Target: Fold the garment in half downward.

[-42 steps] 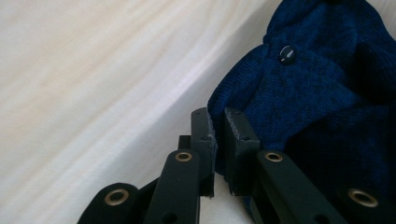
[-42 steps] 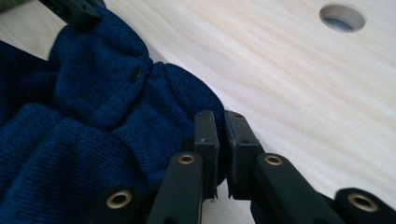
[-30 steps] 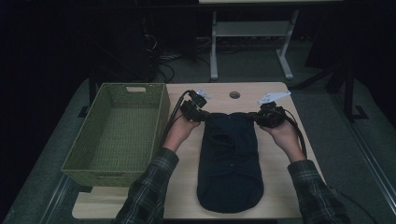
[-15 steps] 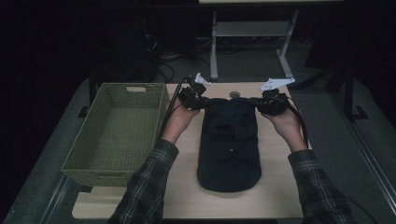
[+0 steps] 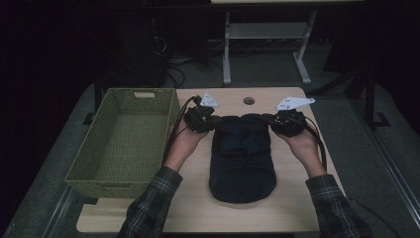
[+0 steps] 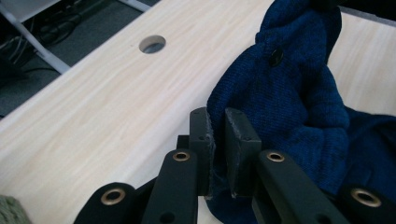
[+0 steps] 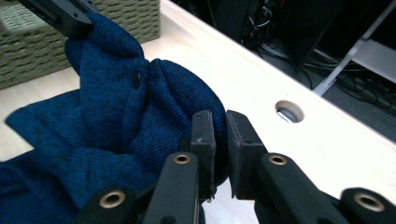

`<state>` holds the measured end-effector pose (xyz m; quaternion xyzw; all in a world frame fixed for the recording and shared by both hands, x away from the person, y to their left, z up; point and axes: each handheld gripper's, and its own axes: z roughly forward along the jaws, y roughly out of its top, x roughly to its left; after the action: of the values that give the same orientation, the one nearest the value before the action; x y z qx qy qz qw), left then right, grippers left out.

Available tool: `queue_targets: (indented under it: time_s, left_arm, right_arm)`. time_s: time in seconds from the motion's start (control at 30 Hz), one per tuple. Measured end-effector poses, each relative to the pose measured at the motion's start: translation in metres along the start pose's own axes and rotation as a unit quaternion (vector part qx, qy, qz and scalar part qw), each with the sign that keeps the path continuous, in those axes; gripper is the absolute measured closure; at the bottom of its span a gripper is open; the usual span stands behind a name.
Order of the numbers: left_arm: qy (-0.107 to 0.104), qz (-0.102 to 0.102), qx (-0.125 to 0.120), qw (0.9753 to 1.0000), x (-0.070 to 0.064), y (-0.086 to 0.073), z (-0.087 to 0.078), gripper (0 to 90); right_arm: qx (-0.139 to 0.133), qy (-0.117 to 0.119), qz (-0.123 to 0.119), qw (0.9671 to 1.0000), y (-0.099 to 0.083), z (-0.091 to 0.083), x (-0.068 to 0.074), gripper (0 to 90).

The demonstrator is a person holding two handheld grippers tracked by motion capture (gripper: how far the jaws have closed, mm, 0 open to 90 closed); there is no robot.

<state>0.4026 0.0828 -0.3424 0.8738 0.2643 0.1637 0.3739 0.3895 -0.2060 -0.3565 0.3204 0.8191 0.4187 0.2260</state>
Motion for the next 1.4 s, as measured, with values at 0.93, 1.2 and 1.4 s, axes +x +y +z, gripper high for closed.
queue_targets:
  time_s: [0.93, 1.2, 1.4]
  left_arm:
    - [-0.088, -0.015, 0.007, 0.9960, -0.025, -0.039, -0.013, 79.0]
    - [-0.106, -0.018, 0.013, 0.9942, -0.036, -0.047, -0.017, 78.6]
    - [-0.116, -0.013, 0.022, 0.9929, -0.047, -0.056, -0.020, 78.3]
  right_arm:
    - [0.006, 0.075, 0.008, 0.9972, -0.042, -0.024, 0.030, 78.4]
    - [0.008, 0.085, 0.009, 0.9963, -0.054, -0.034, 0.042, 77.8]
    - [0.007, 0.093, 0.006, 0.9956, -0.064, -0.042, 0.053, 77.2]
